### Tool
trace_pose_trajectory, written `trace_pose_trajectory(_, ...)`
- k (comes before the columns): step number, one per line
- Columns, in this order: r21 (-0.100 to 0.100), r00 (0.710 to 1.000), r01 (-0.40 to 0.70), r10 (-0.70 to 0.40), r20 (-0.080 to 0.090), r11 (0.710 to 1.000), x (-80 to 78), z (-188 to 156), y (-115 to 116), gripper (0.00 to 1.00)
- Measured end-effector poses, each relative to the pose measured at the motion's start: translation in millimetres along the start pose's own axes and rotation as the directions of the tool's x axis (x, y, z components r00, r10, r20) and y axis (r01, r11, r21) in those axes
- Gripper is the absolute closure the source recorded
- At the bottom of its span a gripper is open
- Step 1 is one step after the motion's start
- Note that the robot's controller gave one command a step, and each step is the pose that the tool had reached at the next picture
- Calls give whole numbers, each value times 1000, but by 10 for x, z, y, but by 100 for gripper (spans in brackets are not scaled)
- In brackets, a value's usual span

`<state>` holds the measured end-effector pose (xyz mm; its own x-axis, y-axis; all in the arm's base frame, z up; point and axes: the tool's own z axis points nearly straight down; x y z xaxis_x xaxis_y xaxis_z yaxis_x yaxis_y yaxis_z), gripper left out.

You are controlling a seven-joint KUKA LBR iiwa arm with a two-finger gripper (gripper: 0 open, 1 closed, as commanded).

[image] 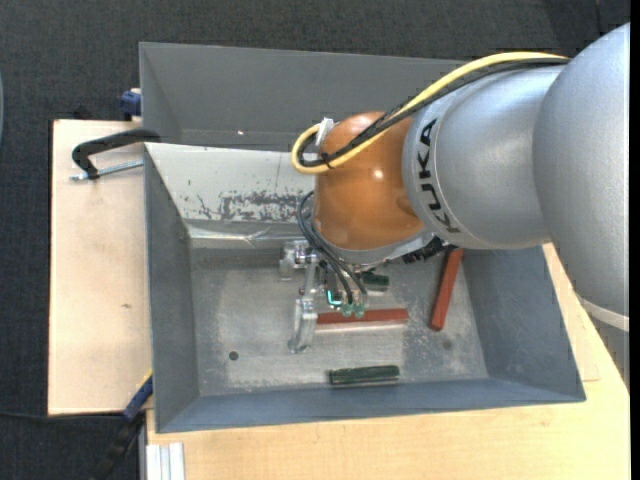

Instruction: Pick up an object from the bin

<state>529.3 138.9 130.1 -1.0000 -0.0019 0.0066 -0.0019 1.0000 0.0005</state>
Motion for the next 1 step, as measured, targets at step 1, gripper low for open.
trace_pose_trajectory(1, -1, 1000, -2, 2, 8, 1000, -22, -38, -6, 0)
